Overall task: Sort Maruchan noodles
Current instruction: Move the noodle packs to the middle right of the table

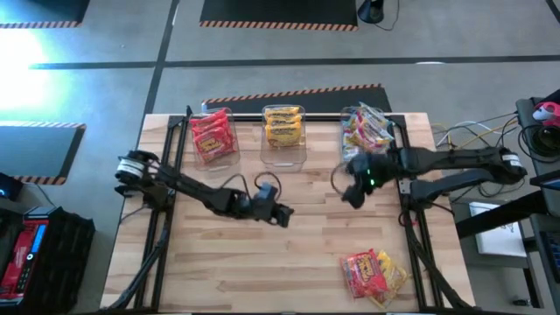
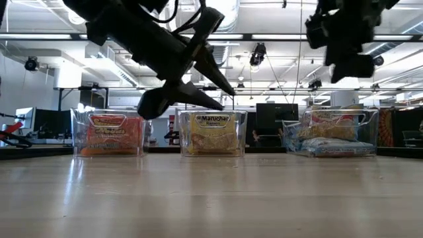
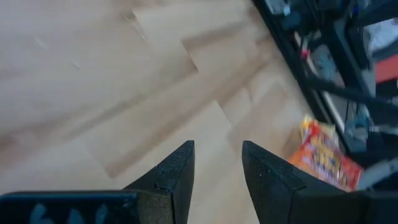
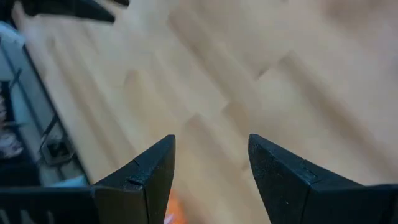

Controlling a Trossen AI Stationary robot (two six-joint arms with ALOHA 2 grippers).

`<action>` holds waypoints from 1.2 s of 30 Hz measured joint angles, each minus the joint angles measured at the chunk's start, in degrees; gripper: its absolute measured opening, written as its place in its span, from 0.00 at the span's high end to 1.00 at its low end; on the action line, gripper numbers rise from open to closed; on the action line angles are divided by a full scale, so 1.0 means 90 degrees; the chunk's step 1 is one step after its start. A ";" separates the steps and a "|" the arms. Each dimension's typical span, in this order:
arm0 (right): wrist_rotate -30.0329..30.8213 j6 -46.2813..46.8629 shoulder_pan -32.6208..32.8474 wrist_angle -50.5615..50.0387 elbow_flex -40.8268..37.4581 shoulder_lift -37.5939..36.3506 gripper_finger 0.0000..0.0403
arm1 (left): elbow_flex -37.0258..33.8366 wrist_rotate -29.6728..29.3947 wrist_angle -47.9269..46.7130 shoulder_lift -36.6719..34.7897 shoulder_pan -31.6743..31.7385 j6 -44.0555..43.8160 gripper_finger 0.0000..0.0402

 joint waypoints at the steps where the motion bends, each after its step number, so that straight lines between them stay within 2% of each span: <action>1: -0.0004 0.0249 0.0251 0.0028 -0.0042 0.0000 0.52 | 0.0052 0.0008 0.0006 0.0096 -0.0072 0.0023 0.71; 8: 0.0480 0.2253 0.1891 0.0084 -0.0116 0.0036 0.52 | 0.0505 0.0650 0.0067 0.0678 -0.0429 0.0406 0.71; 18: 0.0594 0.4829 0.3691 0.0093 -0.0116 0.0412 0.52 | 0.1587 0.0824 0.0293 0.1561 -0.0912 0.1269 0.71; 24: 0.0479 0.5450 0.4553 0.0158 -0.0116 0.0846 0.52 | 0.2542 0.1018 0.0290 0.2223 -0.1079 0.1290 0.71; 30: 0.0404 0.5542 0.5199 0.0396 -0.0116 0.1152 0.52 | 0.3371 0.1021 0.0280 0.2728 -0.1095 0.1342 0.71; 36: 0.0447 0.5653 0.5623 0.0368 -0.0116 0.1385 0.52 | 0.4211 0.0702 0.0276 0.3391 -0.1172 0.0912 0.71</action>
